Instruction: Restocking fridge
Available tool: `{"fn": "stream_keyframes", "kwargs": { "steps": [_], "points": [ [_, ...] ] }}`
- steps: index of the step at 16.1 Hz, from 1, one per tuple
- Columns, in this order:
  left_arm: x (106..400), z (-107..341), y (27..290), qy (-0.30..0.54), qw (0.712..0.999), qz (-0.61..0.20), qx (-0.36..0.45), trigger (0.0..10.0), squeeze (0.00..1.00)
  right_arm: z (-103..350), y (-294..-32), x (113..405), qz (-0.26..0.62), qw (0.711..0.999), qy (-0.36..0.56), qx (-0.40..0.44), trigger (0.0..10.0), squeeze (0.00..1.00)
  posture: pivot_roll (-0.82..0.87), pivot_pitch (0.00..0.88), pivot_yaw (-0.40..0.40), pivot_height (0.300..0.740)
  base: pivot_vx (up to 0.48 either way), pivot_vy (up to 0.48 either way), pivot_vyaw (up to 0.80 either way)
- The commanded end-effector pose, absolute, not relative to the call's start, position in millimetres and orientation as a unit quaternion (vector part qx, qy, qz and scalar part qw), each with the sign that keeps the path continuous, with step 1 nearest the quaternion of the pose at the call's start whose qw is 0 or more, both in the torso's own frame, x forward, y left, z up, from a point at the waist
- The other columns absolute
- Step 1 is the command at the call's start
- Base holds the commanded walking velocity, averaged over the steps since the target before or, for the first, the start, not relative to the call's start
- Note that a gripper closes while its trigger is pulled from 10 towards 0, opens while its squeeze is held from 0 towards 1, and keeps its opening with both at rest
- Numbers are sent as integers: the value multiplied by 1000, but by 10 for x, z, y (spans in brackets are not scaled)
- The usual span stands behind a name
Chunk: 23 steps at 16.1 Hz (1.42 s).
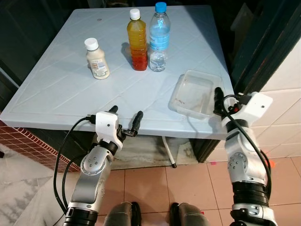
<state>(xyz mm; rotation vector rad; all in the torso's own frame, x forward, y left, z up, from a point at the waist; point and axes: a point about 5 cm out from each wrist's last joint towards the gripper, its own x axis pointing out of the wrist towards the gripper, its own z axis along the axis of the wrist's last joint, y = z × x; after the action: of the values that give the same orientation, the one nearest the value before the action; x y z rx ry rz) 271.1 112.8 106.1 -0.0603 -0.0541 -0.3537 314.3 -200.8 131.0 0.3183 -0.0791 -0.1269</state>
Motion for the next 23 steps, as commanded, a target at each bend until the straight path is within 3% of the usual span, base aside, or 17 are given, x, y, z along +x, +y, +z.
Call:
{"fn": "stream_keyframes", "kwargs": {
  "steps": [1,2,3,4,5,23],
  "points": [
    [2700,1060,1172,-24,985,-170,-22,10000,0,1337,-1929,3194,-40,983,-38,173,10000,0,-3,129,90,740,0,0,0],
    [2702,1064,1167,-24,985,-170,-20,10000,0,1363,-1892,3236,-24,981,-37,190,9647,0,-2,133,90,740,0,0,0],
    [2700,1066,1164,-24,985,-170,-19,10000,0,1393,-1866,3273,-12,979,-38,198,4980,0,0,135,86,740,0,0,0],
    [2697,1066,1165,-24,985,-170,-19,10000,0,1400,-1863,3285,-11,979,-38,199,3255,0,2,136,84,740,0,0,0],
    [2691,1063,1166,-24,985,-168,-18,10000,0,1400,-1866,3296,-11,979,-37,203,0,0,7,138,79,740,0,0,0],
    [2669,1061,1183,-20,986,-167,-5,10000,0,1241,-1693,3258,16,968,1,251,0,0,13,146,84,740,0,0,0]
  ]
}}
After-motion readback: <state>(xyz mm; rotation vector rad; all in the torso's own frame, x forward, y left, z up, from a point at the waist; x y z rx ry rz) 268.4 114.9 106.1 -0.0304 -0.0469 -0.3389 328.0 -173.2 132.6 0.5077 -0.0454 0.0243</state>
